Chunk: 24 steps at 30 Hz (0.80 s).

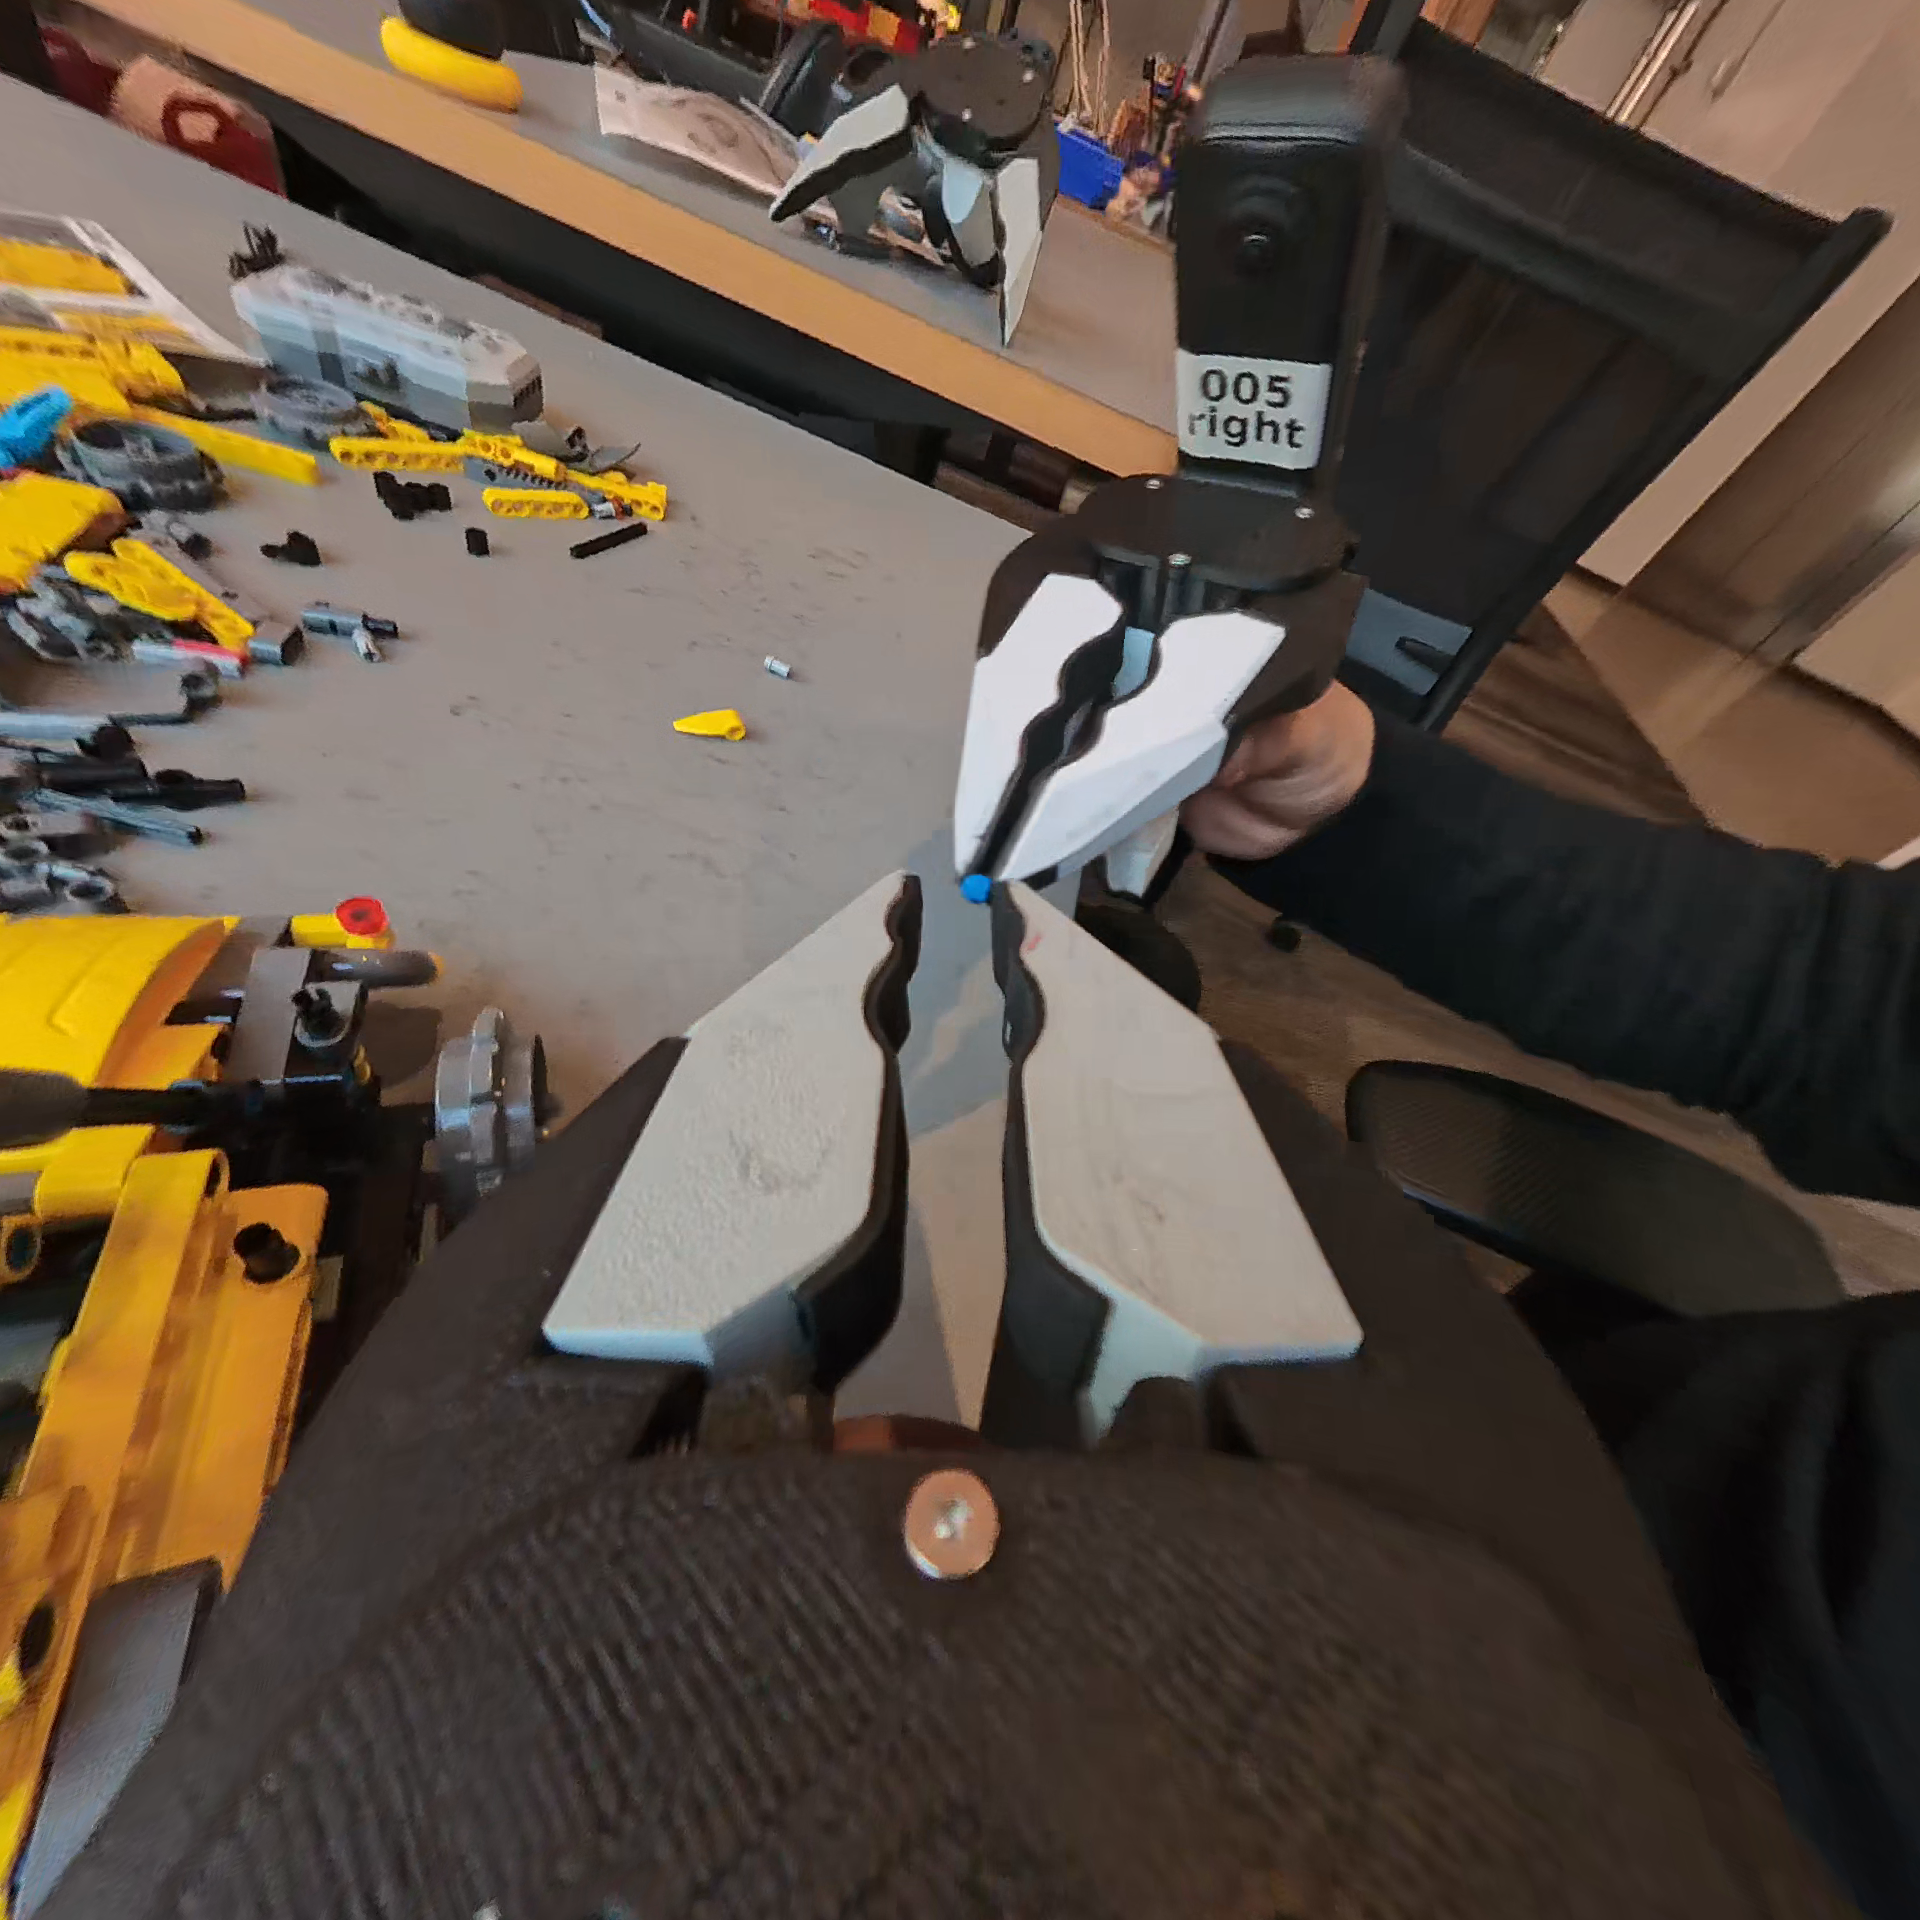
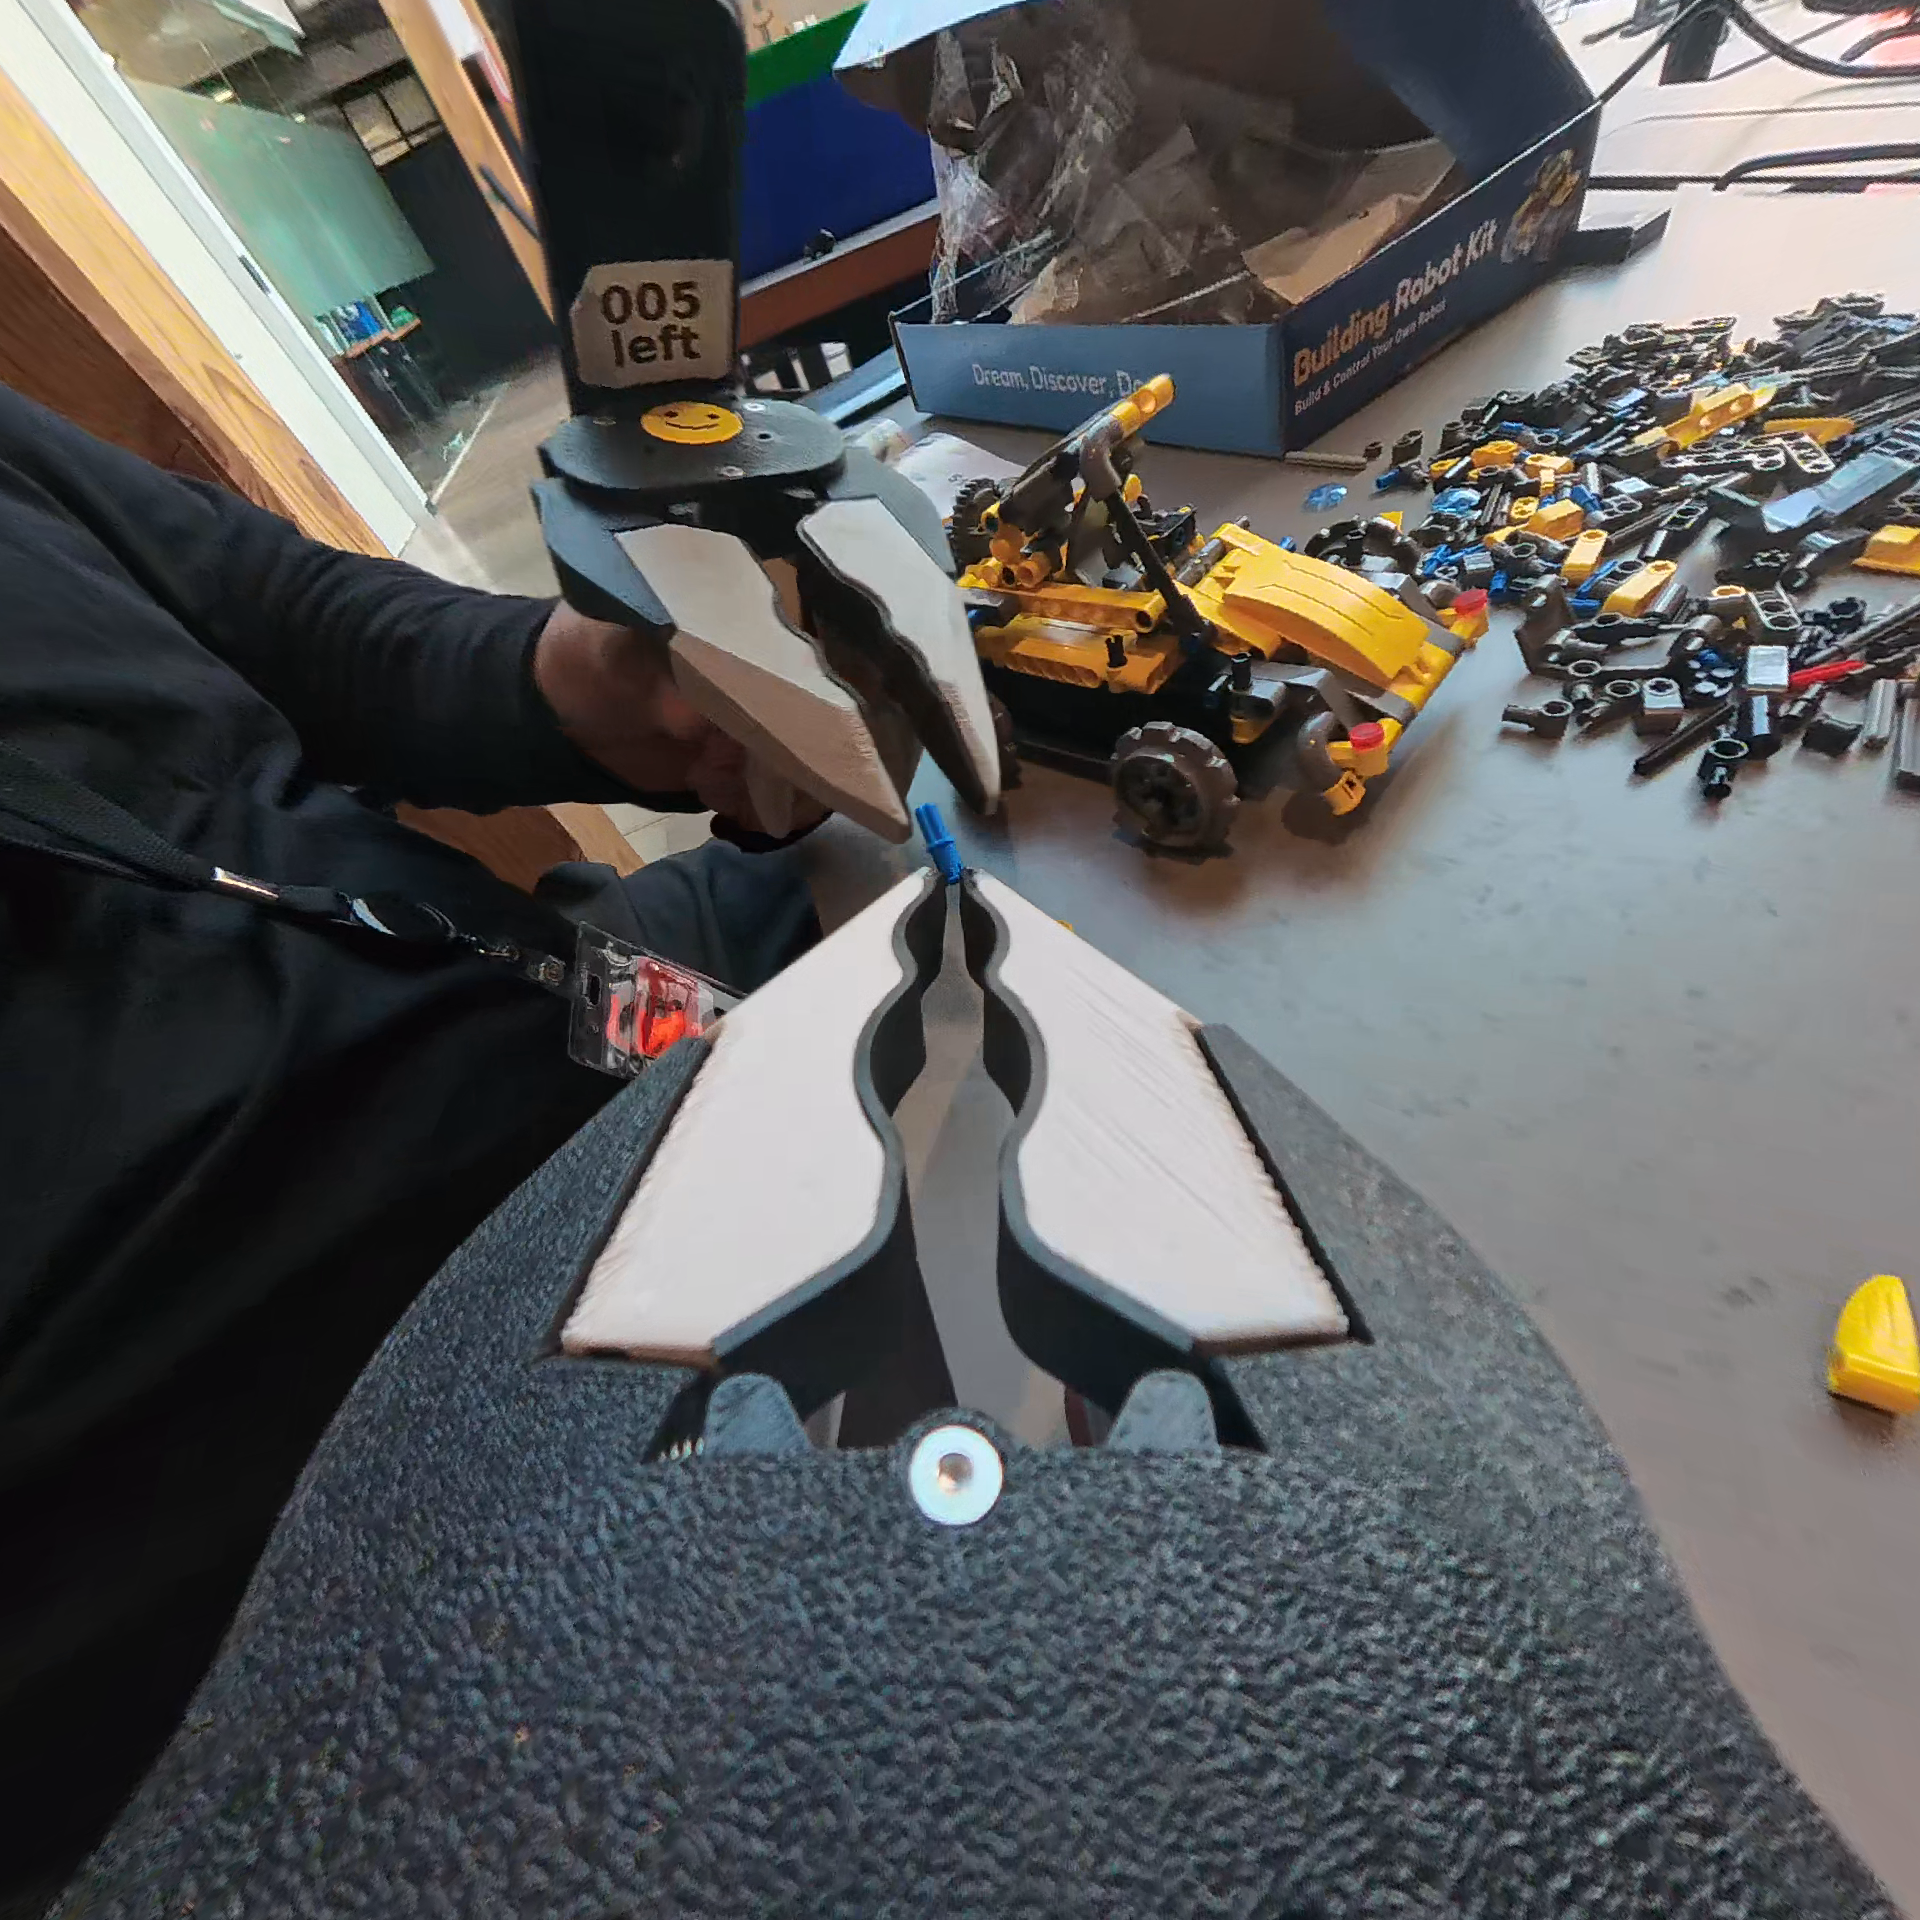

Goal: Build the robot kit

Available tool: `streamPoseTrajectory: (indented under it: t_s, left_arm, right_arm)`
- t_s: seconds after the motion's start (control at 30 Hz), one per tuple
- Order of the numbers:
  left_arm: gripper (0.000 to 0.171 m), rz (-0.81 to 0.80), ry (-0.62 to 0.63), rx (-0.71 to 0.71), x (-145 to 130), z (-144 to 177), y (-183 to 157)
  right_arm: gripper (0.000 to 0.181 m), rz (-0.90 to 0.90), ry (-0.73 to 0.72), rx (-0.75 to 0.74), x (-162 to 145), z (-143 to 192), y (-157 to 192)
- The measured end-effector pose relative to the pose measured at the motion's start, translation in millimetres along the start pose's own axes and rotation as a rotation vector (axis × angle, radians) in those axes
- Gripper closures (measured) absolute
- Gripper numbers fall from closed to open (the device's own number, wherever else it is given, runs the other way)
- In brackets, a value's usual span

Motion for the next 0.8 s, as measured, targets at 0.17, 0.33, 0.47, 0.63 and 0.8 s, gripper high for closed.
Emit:
streamPoseTrajectory:
  t_s: [0.17,0.33,0.47,0.63,0.8]
  left_arm:
    - [0.163,0.058,-0.012,-0.039,1.8,0.4,1.4]
    - [0.17,0.062,0.003,-0.044,-2.0,-1.0,0.9]
    - [0.17,0.054,0.0,-0.031,-1.7,0.8,3.0]
    - [0.171,0.078,0.012,-0.025,0.1,0.8,6.9]
    - [0.171,0.09,0.049,-0.001,-4.7,0.8,14.9]
  right_arm:
    - [0.179,-0.012,-0.007,-0.013,-0.7,-0.2,-0.3]
    - [0.179,-0.039,-0.019,0.0,-0.4,-3.9,-1.0]
    - [0.179,-0.029,-0.023,-0.015,-1.5,-9.7,-0.2]
    - [0.178,0.037,0.006,-0.073,-0.9,-18.0,1.3]
    - [0.181,0.049,0.01,-0.097,-0.1,-20.1,0.8]
Point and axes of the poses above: each gripper's, where its closed fingertips meet, z back along the fingers, x out of its top, y = z × x across the jaws, the point moved 4 cm from there along z, back along the fingers, and after that the axes turned 6 degrees about -z, right-handed, at the moved point
